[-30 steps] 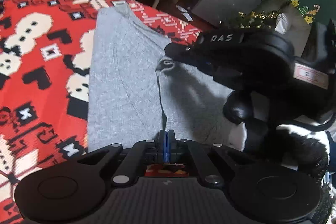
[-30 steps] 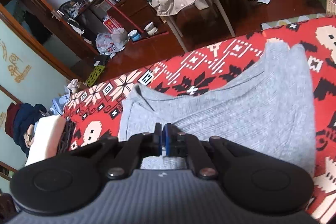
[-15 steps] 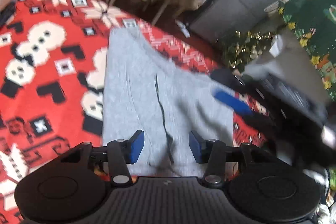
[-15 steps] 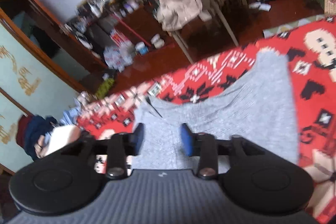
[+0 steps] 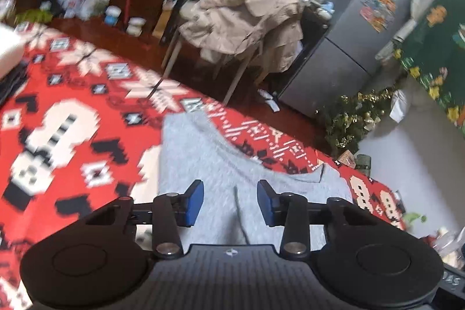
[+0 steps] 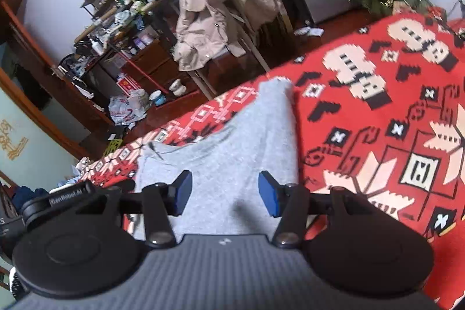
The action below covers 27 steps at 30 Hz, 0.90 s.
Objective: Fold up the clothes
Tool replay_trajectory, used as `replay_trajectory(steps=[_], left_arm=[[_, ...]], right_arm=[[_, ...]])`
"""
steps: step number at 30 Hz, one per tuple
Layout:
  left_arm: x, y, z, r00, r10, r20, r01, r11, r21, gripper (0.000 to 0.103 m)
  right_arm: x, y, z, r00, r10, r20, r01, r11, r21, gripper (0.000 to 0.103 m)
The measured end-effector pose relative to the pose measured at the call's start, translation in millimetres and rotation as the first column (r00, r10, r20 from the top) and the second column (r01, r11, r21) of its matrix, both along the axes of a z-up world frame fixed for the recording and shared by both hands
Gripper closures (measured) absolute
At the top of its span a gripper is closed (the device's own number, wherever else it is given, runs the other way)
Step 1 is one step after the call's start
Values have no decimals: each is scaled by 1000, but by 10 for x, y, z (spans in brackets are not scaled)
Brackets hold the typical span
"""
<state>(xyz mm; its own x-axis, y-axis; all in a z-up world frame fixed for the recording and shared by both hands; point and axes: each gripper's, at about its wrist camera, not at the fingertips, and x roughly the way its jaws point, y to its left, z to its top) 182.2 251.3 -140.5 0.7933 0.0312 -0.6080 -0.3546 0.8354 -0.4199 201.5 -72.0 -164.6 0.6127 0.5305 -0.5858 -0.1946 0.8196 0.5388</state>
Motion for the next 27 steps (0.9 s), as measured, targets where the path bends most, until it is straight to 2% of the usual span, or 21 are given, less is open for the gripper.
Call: replay_trajectory(steps=[4, 5, 6, 7, 8, 12, 15, 20, 22, 24, 27], left_arm=[[193, -170, -126, 998, -14, -54, 19, 995, 93, 67], [221, -211, -173, 997, -15, -72, 24, 993, 119, 71], [244, -263, -204, 996, -18, -85, 32, 986, 162, 76], [266, -316, -231, 995, -20, -96, 39, 978, 203, 92], [281, -363, -241, 995, -23, -96, 45, 972, 232, 95], [375, -388, -328, 995, -32, -96, 51, 979, 198, 94], [421, -364, -357, 996, -15, -90, 29, 988, 153, 88], [427, -443, -356, 995, -9, -95, 26, 983, 180, 83], [409, -501, -359, 996, -9, -88, 26, 981, 192, 84], [399, -560, -355, 996, -13, -86, 32, 976, 217, 96], [367, -641, -296, 997, -10, -70, 28, 963, 267, 98]], right_arm=[[56, -16, -95, 1000, 19, -2, -18, 1000, 8, 47], [71, -14, -125, 1000, 24, -8, -23, 1000, 5, 47], [86, -15, -155, 999, 28, -14, -28, 1000, 0, 47], [89, -16, -174, 999, 32, -20, -32, 999, -4, 47], [95, -24, -192, 999, 33, -27, -33, 999, -2, 47], [126, -55, -226, 998, 37, -47, -36, 999, 21, 47], [153, -61, -247, 998, 40, -53, -38, 999, 31, 47], [164, -36, -281, 997, 46, -64, -45, 999, 24, 47], [160, -42, -274, 997, 44, -64, -42, 999, 31, 47], [160, -42, -258, 997, 42, -60, -40, 999, 35, 47], [165, -35, -260, 997, 41, -60, -39, 999, 33, 47]])
